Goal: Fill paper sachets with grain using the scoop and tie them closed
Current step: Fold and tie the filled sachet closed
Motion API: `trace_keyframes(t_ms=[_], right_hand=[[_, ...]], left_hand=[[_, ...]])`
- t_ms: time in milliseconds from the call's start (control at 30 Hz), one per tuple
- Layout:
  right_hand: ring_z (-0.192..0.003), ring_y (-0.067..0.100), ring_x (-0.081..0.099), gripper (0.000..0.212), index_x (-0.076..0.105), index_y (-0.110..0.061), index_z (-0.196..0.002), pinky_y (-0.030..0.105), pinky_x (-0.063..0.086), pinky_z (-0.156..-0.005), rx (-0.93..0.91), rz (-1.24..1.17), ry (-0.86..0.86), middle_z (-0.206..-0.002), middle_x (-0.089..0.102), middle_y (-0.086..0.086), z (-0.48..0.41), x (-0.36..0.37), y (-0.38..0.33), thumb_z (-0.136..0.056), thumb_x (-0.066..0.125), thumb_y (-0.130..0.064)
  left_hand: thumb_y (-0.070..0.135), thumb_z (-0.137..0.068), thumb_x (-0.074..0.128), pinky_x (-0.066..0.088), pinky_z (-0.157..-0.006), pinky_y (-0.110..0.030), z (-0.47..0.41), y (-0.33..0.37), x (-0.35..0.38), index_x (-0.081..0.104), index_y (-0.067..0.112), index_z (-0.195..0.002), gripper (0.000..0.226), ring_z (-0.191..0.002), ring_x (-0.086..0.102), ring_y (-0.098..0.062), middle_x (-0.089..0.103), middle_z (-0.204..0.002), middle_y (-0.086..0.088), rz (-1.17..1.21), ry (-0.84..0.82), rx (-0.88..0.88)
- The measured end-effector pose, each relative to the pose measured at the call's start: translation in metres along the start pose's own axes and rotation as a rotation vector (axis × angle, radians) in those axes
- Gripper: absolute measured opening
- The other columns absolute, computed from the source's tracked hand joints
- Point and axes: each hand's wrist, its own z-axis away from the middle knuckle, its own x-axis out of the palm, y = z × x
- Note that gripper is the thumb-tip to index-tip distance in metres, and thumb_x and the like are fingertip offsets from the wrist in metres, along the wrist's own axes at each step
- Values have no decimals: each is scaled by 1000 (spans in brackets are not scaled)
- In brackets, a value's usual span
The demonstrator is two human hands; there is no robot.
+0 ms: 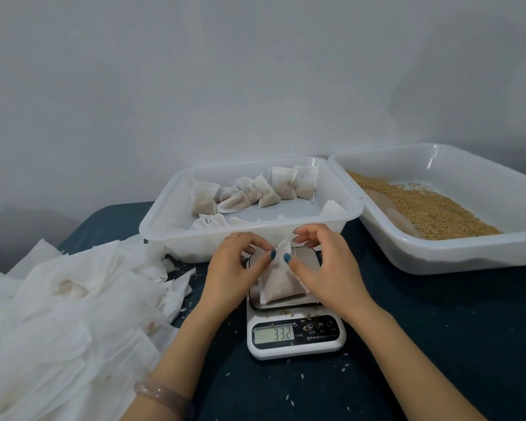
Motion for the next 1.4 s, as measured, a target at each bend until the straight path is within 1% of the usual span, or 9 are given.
trace_keyframes(t_ms=[200,300,400,567,700,800,1067,1267,1400], right_hand=[[-123,-10,30,103,16,-48,-145,15,30,-97,-25,-63,-189,-123,31,-38,6,1,-12,-60,68,-70],[-122,-18,28,114,5,-61,-142,16,31,-97,-11,-90,-234,-120,21,-47,8,3,-15,-53,76,-68],[-120,-21,30,117,6,-63,-142,17,36,-92,0,-146,-230,-123,28,-41,10,6,-18,-51,80,-64],[-127,3,48,97,20,-61,-139,31,46,-99,33,-254,-247,-137,48,-19,12,8,-23,-61,78,-55],[-98,8,65,62,44,-41,-127,30,55,-78,48,-337,-241,-111,65,-11,12,3,-27,-72,71,-47],[-92,14,65,40,51,-29,-114,45,56,-79,20,-332,-229,-101,67,-7,11,-1,-29,-78,69,-31],[-107,20,62,47,53,-28,-119,51,53,-90,-23,-421,-298,-108,66,-2,11,-2,-29,-78,75,-20],[-97,19,67,39,58,-20,-112,38,57,-85,-60,-562,-312,-101,68,-1,10,-5,-31,-77,73,-25],[-87,15,68,28,59,-21,-103,36,56,-78,-45,-506,-355,-88,69,-4,9,1,-30,-76,66,-25]], left_hand=[[23,-81,72,46,-87,-19,5,20,-12,63,24,-76,10,-97,62,-13,61,-96,10,265,17,41],[29,-79,69,41,-89,-14,7,39,-15,61,30,-73,10,-100,60,-16,60,-94,11,258,49,131],[27,-79,68,42,-90,-21,8,54,-14,61,27,-74,9,-100,59,-19,61,-92,12,219,84,197],[22,-81,69,45,-88,-26,10,65,-9,64,17,-79,7,-97,62,-11,67,-89,15,67,217,256],[31,-88,60,45,-86,-27,10,62,-8,62,19,-84,13,-92,60,-8,64,-89,16,-82,212,320],[36,-93,52,45,-84,-29,10,58,-8,61,16,-91,22,-93,59,-10,63,-93,12,-145,161,325],[47,-100,42,41,-82,-32,6,53,-16,63,16,-95,38,-91,51,-10,58,-90,13,-280,36,533],[31,-101,51,32,-60,-25,3,52,-17,51,23,-82,20,-67,37,-11,35,-71,18,-290,161,611],[36,-101,52,36,-49,-28,1,54,-11,63,15,-77,34,-60,42,-13,48,-62,9,-416,279,624]])
